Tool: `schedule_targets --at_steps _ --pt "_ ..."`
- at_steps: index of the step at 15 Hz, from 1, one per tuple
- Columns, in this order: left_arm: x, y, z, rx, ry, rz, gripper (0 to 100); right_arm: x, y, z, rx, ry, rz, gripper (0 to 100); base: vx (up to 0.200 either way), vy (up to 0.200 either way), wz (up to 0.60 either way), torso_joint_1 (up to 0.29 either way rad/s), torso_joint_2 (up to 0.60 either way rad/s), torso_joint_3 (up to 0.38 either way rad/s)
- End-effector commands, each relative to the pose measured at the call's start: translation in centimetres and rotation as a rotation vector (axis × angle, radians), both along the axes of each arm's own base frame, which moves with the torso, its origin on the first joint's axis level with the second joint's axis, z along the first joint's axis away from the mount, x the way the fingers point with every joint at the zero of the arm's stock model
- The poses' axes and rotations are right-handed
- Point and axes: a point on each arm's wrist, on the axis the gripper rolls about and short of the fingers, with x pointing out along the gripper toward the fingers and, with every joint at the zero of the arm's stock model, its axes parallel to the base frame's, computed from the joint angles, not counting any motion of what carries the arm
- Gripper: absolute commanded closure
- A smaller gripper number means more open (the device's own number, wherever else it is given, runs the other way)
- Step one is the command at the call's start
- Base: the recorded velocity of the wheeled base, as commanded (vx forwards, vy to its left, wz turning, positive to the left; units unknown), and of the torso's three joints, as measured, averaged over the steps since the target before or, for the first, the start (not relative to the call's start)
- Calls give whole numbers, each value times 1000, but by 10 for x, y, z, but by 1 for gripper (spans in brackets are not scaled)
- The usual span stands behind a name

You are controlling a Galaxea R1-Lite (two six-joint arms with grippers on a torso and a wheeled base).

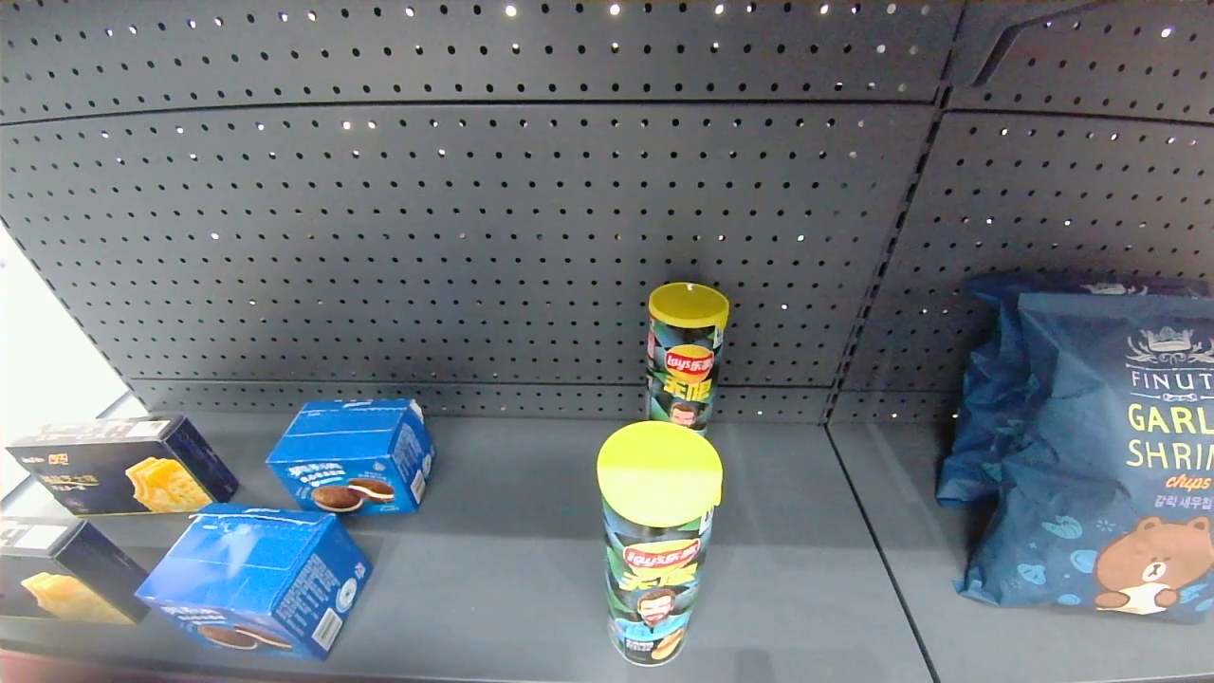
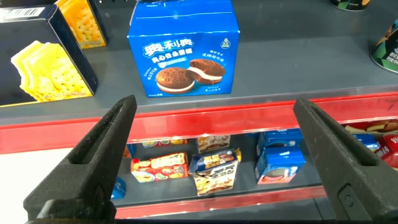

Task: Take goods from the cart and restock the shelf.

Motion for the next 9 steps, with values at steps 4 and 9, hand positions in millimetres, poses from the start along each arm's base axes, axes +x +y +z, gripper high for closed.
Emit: schedule_targets --at_steps 4,9 --pt "0 0 0 0 2 0 0 -4 0 -2 -7 -56 40 0 0 0 0 0 0 0" --pt "0 0 0 0 2 0 0 -4 0 -2 -7 -56 40 0 0 0 0 0 0 0"
